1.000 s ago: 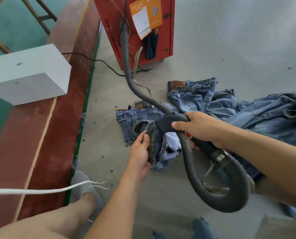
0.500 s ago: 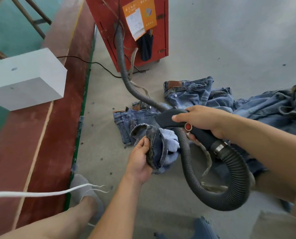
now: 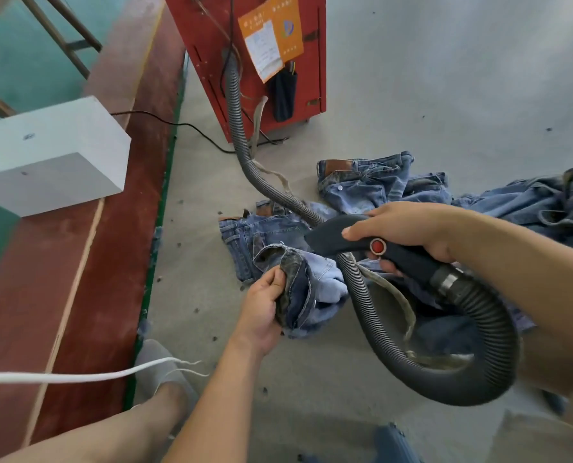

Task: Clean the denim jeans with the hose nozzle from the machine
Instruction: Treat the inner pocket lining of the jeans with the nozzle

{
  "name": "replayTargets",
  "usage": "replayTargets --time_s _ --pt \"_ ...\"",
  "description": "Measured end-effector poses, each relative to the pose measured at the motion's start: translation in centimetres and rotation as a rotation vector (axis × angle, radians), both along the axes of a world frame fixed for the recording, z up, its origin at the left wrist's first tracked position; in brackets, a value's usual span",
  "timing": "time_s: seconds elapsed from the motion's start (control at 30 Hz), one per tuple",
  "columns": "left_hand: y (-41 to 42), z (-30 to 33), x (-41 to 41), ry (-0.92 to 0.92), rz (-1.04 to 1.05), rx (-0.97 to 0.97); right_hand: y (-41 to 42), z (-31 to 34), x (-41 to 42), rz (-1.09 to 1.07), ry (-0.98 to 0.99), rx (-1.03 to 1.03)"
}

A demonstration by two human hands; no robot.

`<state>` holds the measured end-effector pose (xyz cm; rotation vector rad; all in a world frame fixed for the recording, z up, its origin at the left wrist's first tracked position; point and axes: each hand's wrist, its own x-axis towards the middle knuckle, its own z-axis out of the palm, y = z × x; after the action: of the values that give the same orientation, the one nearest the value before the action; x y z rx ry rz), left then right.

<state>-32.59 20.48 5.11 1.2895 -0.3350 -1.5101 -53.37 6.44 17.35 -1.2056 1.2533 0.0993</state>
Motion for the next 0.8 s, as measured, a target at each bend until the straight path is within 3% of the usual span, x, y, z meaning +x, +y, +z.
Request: replayTargets --time_s 0.1,0.3,0.47,0.67,0.8 --pt "0.0 0.1 -0.4 -0.049 -0.049 0.007 1.1 0.0 0.4 0.112 0.030 -0.016" --pt "0.0 0.4 -0.4 -0.036 0.005 0.046 1.8 -0.6 1.5 -0.071 0.000 -0.120" --pt "-0.5 0.8 -0.1 -0.041 0.018 0.051 2.6 0.3 0.9 0.132 0.066 -0.129" --pt "-0.5 0.9 -0.3 0.022 0.062 0.064 2.3 -0.9 1.8 -0.125 -0.004 -0.203" --pt "-1.1 1.1 0.6 0.146 0.210 0.103 2.8 -0.2 0.2 0.130 0.033 -0.269"
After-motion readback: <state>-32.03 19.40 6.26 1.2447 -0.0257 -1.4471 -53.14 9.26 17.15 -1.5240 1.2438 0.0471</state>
